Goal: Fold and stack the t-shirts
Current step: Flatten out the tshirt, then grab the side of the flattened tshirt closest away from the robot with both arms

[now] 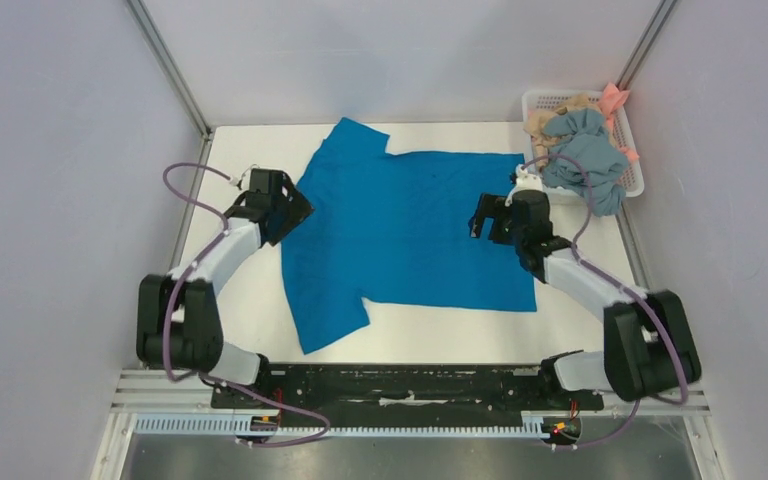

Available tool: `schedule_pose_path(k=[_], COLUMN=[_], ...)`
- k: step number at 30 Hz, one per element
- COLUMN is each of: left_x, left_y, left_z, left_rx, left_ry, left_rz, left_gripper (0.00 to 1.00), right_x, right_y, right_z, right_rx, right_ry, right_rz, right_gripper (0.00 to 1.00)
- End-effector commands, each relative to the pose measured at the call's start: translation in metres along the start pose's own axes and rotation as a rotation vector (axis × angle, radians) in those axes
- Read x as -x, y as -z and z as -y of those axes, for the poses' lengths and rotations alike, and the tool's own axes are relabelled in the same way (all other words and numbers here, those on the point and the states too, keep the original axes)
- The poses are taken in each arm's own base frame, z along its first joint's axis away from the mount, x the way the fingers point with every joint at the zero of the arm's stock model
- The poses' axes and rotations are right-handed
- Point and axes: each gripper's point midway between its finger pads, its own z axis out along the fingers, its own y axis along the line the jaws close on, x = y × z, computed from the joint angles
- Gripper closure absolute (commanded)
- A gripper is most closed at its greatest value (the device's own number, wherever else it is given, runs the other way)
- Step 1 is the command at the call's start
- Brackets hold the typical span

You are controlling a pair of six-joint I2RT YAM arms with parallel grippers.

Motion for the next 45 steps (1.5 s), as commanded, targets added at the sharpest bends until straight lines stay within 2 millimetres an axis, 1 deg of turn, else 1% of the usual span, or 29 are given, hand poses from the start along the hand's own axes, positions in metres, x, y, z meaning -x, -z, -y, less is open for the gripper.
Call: schedule_pose_path(k=[1,4,6,9,13,15,16,17,18,20,22,25,30,33,35,36,37,41,43,45], left_x=[-0.026,-0.075,-0.104,-0.134,-0.163,-0.182,-0.192,-0.202,-0.21,-0.222,-0.223,-0.224,-0.233,-0.233,-0.23,-0.228,-0.227,-0.22,-0.218,-0.216], left_y=[0.063,0.086,0.102,0.122,0.142,0.146,0.147,0.147,0.149,0.149,0.149,0.149,0.133,0.128,0.126,0.126,0.126,0.123,0.122,0.12], left_z=[0.014,-0.003,-0.022,-0.053,-0.094,-0.102,-0.105,-0.107,-0.108,-0.113,-0.114,-0.115,-0.127,-0.127,-0.126,-0.126,-0.126,-0.123,-0.122,-0.12], left_rx=[-0.08,-0.024,0.028,0.081,0.138,0.116,0.106,0.094,0.083,0.084,0.095,0.125,0.188,0.197,0.19,0.186,0.18,0.16,0.159,0.159], left_ry=[-0.111,-0.219,-0.291,-0.328,-0.352,-0.357,-0.355,-0.353,-0.356,-0.36,-0.359,-0.361,-0.348,-0.339,-0.336,-0.33,-0.324,-0.318,-0.327,-0.339], left_rz=[0.028,-0.006,-0.047,-0.085,-0.152,-0.223,-0.266,-0.303,-0.337,-0.382,-0.383,-0.393,-0.392,-0.375,-0.354,-0.34,-0.332,-0.292,-0.276,-0.267], left_gripper=[0.12,0.12,0.12,0.12,0.14,0.15,0.17,0.2,0.22,0.27,0.31,0.33,0.36,0.4,0.43,0.47,0.48,0.54,0.55,0.59], right_x=[-0.011,-0.029,-0.034,-0.042,-0.052,-0.053,-0.052,-0.058,-0.059,-0.06,-0.062,-0.063,-0.061,-0.06,-0.06,-0.06,-0.06,-0.06,-0.057,-0.055], right_y=[0.04,0.06,0.069,0.075,0.077,0.076,0.075,0.075,0.075,0.076,0.076,0.076,0.076,0.076,0.076,0.076,0.076,0.078,0.079,0.081], right_z=[0.011,0.023,0.027,0.032,0.037,0.037,0.037,0.039,0.04,0.044,0.048,0.05,0.053,0.053,0.054,0.054,0.054,0.055,0.054,0.055], right_rx=[-0.025,-0.05,-0.055,-0.059,-0.071,-0.072,-0.075,-0.085,-0.088,-0.108,-0.132,-0.141,-0.155,-0.157,-0.161,-0.16,-0.162,-0.167,-0.165,-0.172], right_ry=[0.003,-0.038,-0.062,-0.091,-0.09,-0.085,-0.082,-0.075,-0.068,-0.06,-0.06,-0.056,-0.05,-0.047,-0.048,-0.047,-0.047,-0.054,-0.056,-0.055], right_rz=[0.06,0.083,0.104,0.125,0.109,0.103,0.102,0.075,0.068,0.061,0.065,0.06,0.066,0.07,0.071,0.072,0.069,0.075,0.085,0.094], right_gripper=[0.02,0.02,0.02,0.02,0.02,0.02,0.02,0.02,0.02,0.02,0.02,0.02,0.02,0.02,0.02,0.02,0.02,0.02,0.02,0.02])
